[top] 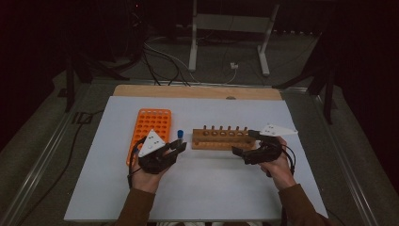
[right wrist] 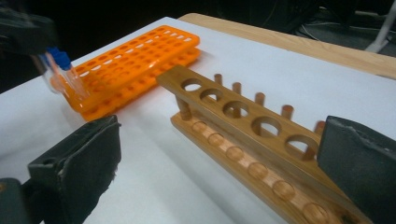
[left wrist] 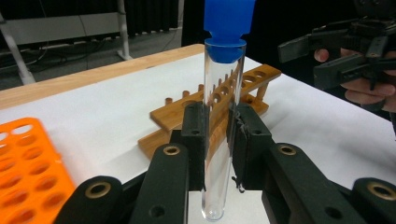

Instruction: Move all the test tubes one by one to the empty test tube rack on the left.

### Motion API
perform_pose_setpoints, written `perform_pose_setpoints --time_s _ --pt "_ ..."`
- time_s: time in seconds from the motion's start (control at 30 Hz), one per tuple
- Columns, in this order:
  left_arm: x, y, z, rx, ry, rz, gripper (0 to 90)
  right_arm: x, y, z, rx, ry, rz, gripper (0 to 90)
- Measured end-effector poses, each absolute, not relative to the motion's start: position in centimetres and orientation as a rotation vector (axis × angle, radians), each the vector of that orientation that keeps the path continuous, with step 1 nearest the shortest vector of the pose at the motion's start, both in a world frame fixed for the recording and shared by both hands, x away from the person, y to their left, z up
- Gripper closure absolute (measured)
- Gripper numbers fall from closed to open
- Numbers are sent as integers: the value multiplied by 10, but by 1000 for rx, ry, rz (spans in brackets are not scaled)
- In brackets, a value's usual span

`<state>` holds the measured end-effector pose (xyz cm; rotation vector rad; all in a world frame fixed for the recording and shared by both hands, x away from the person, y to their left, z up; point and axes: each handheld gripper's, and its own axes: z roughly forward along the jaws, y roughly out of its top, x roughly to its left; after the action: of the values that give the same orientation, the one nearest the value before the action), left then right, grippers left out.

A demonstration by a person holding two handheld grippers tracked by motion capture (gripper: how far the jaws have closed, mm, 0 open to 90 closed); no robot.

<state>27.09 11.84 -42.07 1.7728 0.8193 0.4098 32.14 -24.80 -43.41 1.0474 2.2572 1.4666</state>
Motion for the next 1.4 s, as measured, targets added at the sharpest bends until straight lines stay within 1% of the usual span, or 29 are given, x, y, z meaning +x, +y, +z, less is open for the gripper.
perform_pose_setpoints --time_s 0.27,0.77,1.07,1.2,1.4 --pt "257 153 -422 1754 826 434 779 320 -259 -438 1070 2226 1429 0" --pt "248 211 -420 1703 900 476 780 313 -279 -447 1134 2165 1447 0" --pt "244 235 -426 1654 982 557 779 311 -283 -449 1143 2152 1454 0" --pt "243 241 -431 1618 1026 612 779 310 -285 -449 1148 2143 1460 1" --pt "248 246 -444 1590 1083 658 780 310 -286 -449 1154 2139 1461 0"
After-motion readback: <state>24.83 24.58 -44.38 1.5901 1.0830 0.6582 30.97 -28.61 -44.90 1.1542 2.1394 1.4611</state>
